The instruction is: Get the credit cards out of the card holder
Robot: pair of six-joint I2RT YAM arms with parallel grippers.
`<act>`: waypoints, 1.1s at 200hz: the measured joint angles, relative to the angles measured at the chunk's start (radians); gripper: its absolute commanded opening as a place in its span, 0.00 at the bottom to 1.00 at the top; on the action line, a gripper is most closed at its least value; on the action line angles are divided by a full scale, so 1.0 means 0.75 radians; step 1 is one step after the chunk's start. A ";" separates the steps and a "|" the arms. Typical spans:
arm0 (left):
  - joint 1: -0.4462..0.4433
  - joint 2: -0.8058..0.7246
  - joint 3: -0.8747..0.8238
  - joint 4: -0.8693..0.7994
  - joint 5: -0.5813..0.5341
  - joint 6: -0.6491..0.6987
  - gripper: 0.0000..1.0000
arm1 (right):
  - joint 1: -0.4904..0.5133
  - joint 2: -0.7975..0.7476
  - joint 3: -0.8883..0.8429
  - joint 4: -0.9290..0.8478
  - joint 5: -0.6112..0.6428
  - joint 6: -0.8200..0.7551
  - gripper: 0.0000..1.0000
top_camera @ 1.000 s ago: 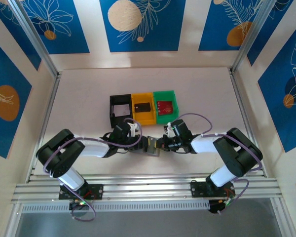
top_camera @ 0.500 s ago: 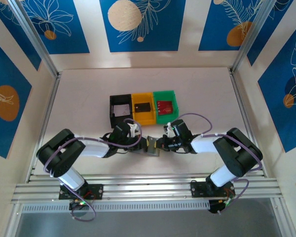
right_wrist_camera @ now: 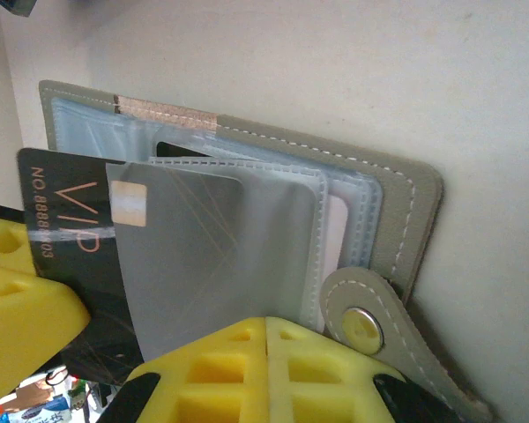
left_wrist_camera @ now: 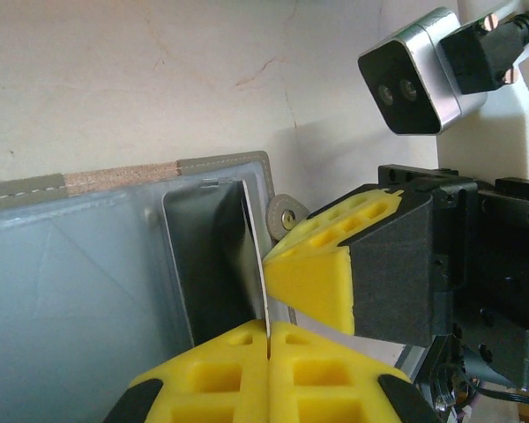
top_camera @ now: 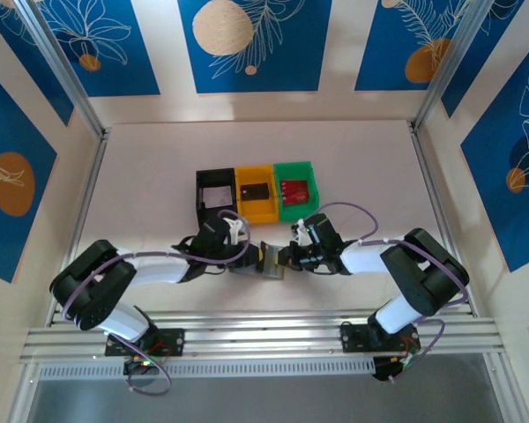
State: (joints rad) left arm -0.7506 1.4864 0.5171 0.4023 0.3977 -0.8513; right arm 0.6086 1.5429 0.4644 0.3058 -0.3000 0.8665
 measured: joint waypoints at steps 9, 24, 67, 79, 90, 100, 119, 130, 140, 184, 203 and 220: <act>0.002 -0.017 0.000 -0.021 -0.008 0.012 0.00 | 0.000 0.000 0.000 -0.002 0.001 0.000 0.00; 0.012 -0.056 0.000 -0.064 -0.012 0.033 0.00 | 0.000 -0.001 0.000 -0.005 0.001 -0.001 0.00; 0.060 -0.208 0.000 -0.157 -0.003 0.091 0.00 | 0.001 -0.017 0.002 -0.039 0.006 -0.009 0.00; 0.075 -0.249 0.000 -0.181 0.012 0.102 0.00 | 0.001 -0.030 0.003 -0.064 0.006 -0.021 0.00; 0.090 -0.277 0.002 -0.214 0.023 0.116 0.00 | 0.001 -0.044 0.009 -0.100 0.006 -0.037 0.00; 0.100 -0.305 0.008 -0.270 0.028 0.138 0.00 | -0.001 -0.063 0.018 -0.151 0.006 -0.058 0.03; 0.106 -0.359 0.032 -0.396 0.028 0.188 0.00 | -0.003 -0.131 0.037 -0.247 0.007 -0.100 0.16; 0.110 -0.396 0.045 -0.461 0.028 0.212 0.00 | -0.006 -0.199 0.048 -0.290 0.006 -0.132 0.24; 0.115 -0.433 0.045 -0.498 0.034 0.231 0.00 | -0.009 -0.269 0.054 -0.315 0.006 -0.155 0.32; 0.124 -0.491 0.045 -0.572 0.143 0.262 0.00 | -0.009 -0.554 0.023 -0.292 -0.031 -0.187 0.49; 0.125 -0.509 0.045 -0.604 0.158 0.267 0.00 | -0.009 -0.614 -0.036 -0.235 -0.071 -0.176 0.52; 0.125 -0.554 0.032 -0.580 0.160 0.244 0.00 | -0.004 -0.653 -0.130 -0.144 -0.102 -0.135 0.55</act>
State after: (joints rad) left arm -0.6571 1.0710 0.5407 -0.0330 0.5179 -0.6685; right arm 0.6060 1.0531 0.3668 0.1978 -0.3767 0.7650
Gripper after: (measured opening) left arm 0.050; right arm 0.532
